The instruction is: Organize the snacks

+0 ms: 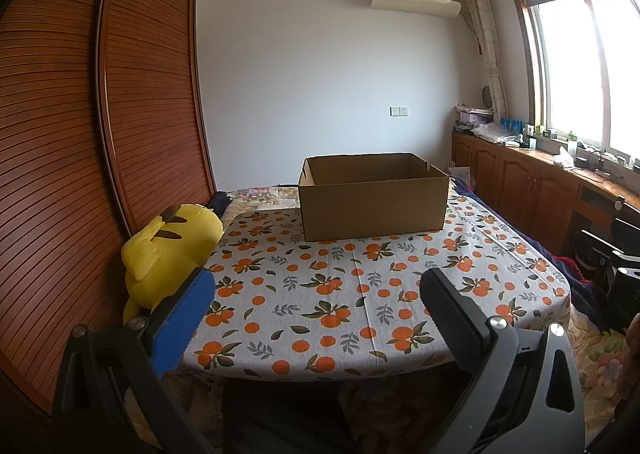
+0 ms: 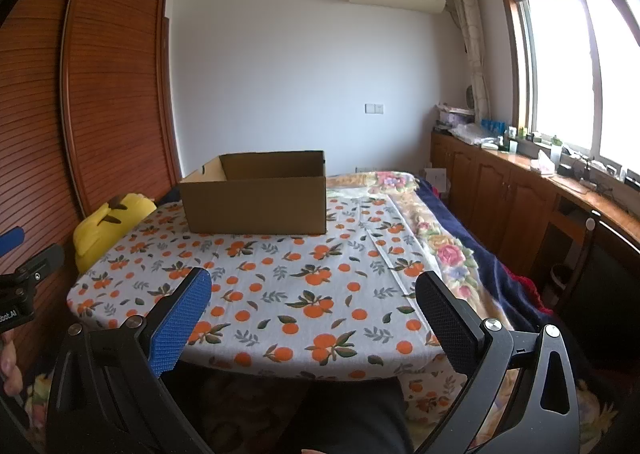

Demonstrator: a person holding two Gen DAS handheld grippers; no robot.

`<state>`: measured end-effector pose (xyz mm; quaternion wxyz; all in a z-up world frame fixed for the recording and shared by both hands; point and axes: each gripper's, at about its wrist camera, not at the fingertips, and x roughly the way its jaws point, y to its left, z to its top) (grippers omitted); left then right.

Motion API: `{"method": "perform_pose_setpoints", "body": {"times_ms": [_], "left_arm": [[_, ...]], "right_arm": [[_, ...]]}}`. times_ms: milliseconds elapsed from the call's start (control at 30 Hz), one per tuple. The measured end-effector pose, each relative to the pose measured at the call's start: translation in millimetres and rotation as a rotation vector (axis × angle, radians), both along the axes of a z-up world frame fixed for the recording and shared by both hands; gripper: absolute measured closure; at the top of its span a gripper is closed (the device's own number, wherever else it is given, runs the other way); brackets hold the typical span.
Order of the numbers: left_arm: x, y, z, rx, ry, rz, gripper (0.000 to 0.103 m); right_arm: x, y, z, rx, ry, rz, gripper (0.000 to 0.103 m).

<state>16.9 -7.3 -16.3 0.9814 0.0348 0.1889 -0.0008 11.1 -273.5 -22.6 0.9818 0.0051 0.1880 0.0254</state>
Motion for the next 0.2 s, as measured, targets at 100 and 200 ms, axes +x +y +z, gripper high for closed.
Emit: {"method": "perform_pose_setpoints", "body": {"times_ms": [100,200], "left_arm": [[0.0,-0.1,-0.1,0.002,-0.001,0.000,0.000],[0.0,0.0,-0.1,0.000,0.000,0.000,0.000]], "right_arm": [[-0.2,-0.2,-0.1,0.001,0.000,0.000,0.000],[-0.2,0.5,-0.5,-0.001,0.000,-0.001,0.000]]}}
